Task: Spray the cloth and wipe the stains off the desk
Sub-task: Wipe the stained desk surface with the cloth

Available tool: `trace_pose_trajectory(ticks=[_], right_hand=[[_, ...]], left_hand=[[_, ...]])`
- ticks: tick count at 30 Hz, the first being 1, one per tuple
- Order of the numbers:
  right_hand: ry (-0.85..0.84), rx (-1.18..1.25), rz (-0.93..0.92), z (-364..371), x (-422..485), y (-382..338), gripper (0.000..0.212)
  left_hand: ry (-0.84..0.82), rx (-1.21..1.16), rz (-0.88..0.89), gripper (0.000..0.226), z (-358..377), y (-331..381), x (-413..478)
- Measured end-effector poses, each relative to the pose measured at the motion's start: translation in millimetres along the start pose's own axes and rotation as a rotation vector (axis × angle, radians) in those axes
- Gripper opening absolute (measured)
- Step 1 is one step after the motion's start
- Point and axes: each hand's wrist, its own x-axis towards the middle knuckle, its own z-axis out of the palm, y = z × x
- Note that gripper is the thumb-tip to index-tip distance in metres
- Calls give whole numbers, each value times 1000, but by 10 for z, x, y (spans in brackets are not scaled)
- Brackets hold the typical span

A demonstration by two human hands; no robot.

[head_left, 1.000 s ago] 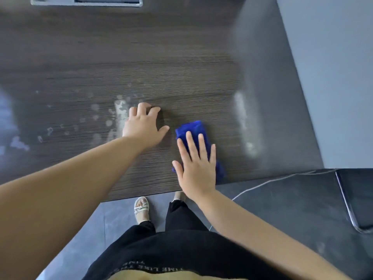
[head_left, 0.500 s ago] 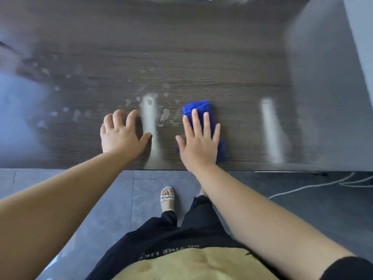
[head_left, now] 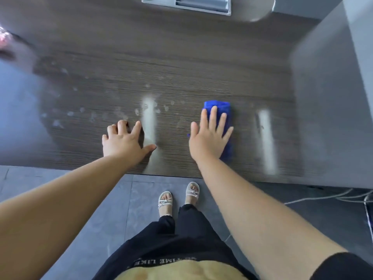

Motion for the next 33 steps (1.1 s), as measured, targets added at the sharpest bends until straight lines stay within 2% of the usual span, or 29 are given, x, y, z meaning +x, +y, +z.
trace_pose_trajectory(ticks=[2, 4, 5, 6, 7, 8, 11, 12, 13, 14, 17, 19, 21, 22, 23, 27, 28, 29, 30, 33], right_hand=[[-52, -47, -449, 99, -321, -139, 55], [-133, -108, -838, 52, -296, 94, 52], [-155, -135, -953, -3, -111, 271, 50], [-137, -169, -981, -55, 121, 444, 50], [-85, -184, -907, -106, 374, 604, 51], [-69, -170, -741, -179, 633, 719, 52], [-79, -63, -57, -318, 1142, 656, 51], [-70, -52, 71, -296, 1155, 480, 53], [-65, -66, 91, -251, 1108, 250, 56], [-67, -89, 17, -177, 984, 29, 59], [-115, -76, -522, 55, 401, -422, 61], [-161, -97, -876, 53, 272, -326, 60], [-177, -171, -1155, -7, 612, -44, 53], [-149, -200, -1186, -27, 847, 87, 52], [-116, -202, -1112, -75, 1084, 186, 52], [-97, -115, -391, -207, 1501, 18, 51], [-97, -103, -288, -173, 1406, -147, 53], [-99, -101, -268, -110, 1255, -308, 55], [-84, -102, -338, -33, 1069, -437, 57], [-72, -107, -813, 105, 523, -483, 58]], left_hand=[[8, -9, 0, 83, 2, -1, -6], [18, -19, 3, 85, 8, -2, -4], [18, -25, 3, 85, 5, 0, -1], [14, -29, 0, 85, -2, 1, 4], [5, -26, -1, 86, -17, 3, 3], [-5, -22, -8, 86, -26, 4, 3], [-22, -21, -18, 86, -41, 16, 9], [-30, -30, -24, 86, -45, 20, 10], [-40, -39, -34, 86, -60, 23, 14], [-53, -45, -42, 86, -72, 32, 12], [-70, -60, -64, 87, -127, 55, 10], [-64, -63, -75, 87, -140, 66, 7], [-69, -59, -75, 87, -146, 68, 11], [-73, -54, -75, 88, -151, 62, 13], [-80, -47, -72, 88, -157, 59, 11], [-81, -63, -77, 87, -150, 55, 5], [-87, -61, -74, 87, -158, 59, 10], [-93, -52, -73, 87, -167, 63, 11], [-99, -43, -72, 86, -182, 70, 16], [-105, -71, -92, 76, -233, 77, 54]])
